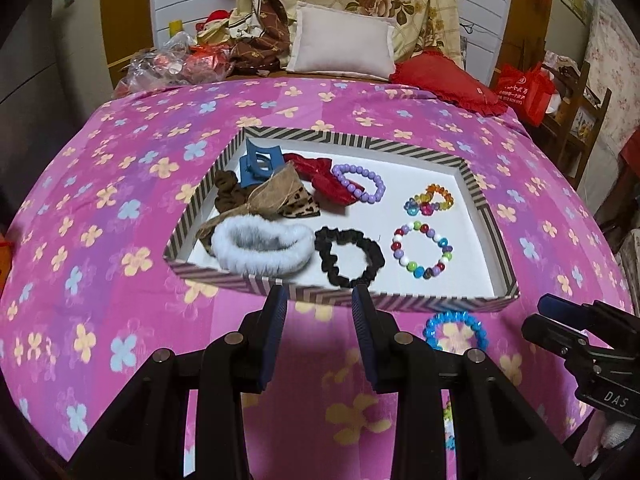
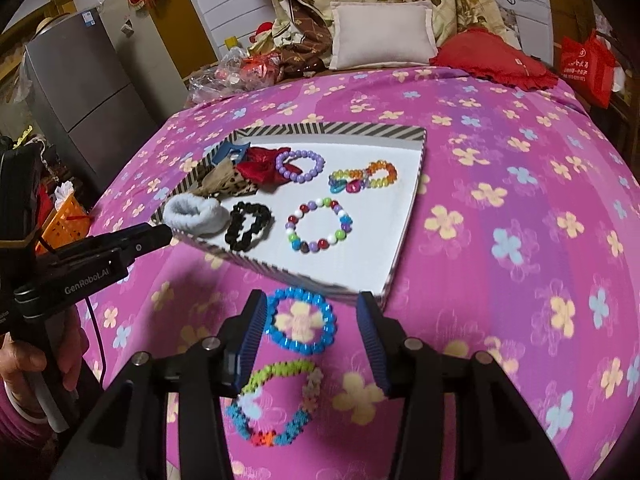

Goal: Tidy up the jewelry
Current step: 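Withdraw both tools toward the blue and green flower bracelets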

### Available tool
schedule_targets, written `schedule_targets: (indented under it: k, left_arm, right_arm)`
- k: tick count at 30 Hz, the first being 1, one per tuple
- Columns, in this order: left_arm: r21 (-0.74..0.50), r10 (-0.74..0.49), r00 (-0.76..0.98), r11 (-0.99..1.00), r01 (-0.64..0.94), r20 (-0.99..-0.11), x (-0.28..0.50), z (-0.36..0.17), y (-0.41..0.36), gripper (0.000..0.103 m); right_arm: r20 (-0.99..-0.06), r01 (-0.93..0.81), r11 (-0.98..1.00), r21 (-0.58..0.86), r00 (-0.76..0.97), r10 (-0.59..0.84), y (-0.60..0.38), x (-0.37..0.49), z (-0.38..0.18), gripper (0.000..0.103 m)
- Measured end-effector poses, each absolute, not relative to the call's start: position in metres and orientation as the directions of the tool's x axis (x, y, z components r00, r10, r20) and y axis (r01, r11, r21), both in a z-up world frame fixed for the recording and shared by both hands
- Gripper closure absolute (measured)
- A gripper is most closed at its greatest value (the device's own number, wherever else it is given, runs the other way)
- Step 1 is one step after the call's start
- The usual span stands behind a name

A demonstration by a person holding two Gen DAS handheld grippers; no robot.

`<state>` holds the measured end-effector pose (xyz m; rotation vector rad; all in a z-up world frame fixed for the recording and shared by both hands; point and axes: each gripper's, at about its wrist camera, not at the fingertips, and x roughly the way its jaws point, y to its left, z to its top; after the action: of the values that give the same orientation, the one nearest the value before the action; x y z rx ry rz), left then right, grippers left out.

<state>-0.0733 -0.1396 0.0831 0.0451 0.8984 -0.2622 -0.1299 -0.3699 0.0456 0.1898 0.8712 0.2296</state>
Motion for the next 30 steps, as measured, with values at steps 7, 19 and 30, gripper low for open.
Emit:
schedule_targets:
  k: [7, 19, 30]
  left_arm:
    - [-0.075, -0.203, 0.582, 0.969, 0.236, -0.787, -0.086, 0.076, -0.136, 0.081]
    - [-0.049, -0.175, 0.593, 0.974, 0.223, -0.786, -0.099, 0.068, -0.133, 0.081]
    - [-0.047, -0.165, 0.573, 0.975, 0.215, -0.803, -0.100, 0.056, -0.133, 0.081]
  right_arm:
    - [-0.743, -0.123, 0.963, 0.241, 0.615, 0.265, -0.365, -0.144, 0.039, 0.050]
    - [-0.750, -0.119, 0.963, 0.241, 0.607, 0.263, -0.359, -0.156, 0.029, 0.043]
    - [-0.771, -0.112, 0.966, 0.232, 0.585, 0.253, -0.360, -0.161, 0.019, 0.042]
